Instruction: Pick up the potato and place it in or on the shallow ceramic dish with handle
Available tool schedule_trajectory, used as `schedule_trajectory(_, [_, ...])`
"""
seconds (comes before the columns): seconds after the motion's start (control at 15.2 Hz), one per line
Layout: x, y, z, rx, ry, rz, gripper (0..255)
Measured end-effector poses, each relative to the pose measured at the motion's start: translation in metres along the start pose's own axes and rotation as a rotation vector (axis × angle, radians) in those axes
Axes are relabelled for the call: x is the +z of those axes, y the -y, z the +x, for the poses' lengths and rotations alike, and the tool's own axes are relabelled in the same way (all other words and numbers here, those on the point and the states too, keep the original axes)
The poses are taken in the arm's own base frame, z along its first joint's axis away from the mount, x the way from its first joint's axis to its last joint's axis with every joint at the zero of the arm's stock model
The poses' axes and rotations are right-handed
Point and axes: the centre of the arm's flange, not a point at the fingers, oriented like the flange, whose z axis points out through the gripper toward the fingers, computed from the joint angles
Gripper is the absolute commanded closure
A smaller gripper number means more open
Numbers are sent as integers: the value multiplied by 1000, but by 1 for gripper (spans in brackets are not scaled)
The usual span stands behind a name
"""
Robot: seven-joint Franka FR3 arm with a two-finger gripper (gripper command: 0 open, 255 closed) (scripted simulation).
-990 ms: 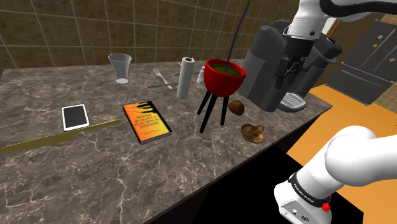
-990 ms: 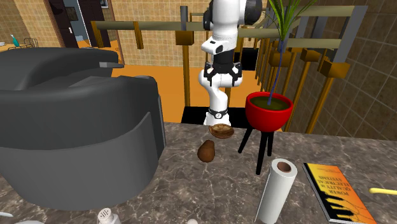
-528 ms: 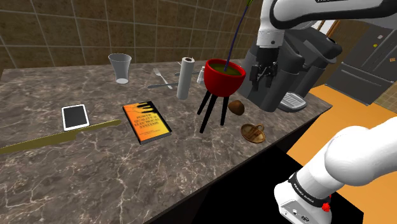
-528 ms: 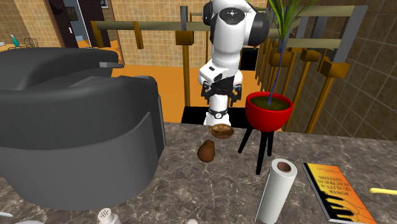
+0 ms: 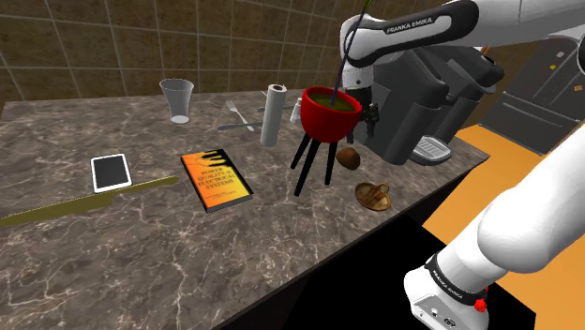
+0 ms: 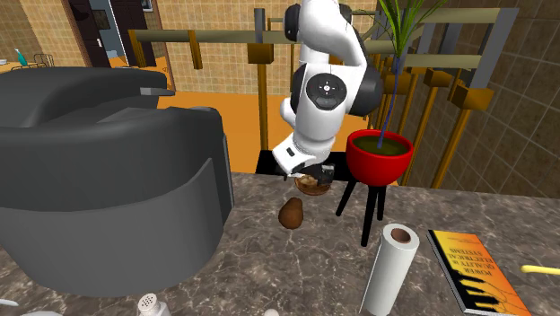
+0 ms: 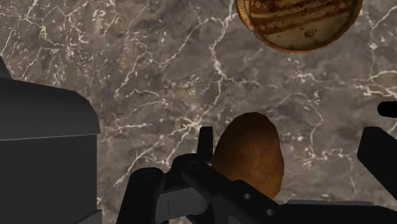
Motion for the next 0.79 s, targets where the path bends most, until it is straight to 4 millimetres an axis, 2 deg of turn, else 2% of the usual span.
schedule_trajectory(0.26, [24, 0, 60, 37, 77, -34, 0])
schedule_trajectory(0.4, [35, 0, 78, 47, 99, -45, 0])
schedule_trajectory(0.66, [56, -1, 79, 51, 105, -48, 0])
schedule_trajectory(0.79, [58, -2, 79, 56, 89, -30, 0])
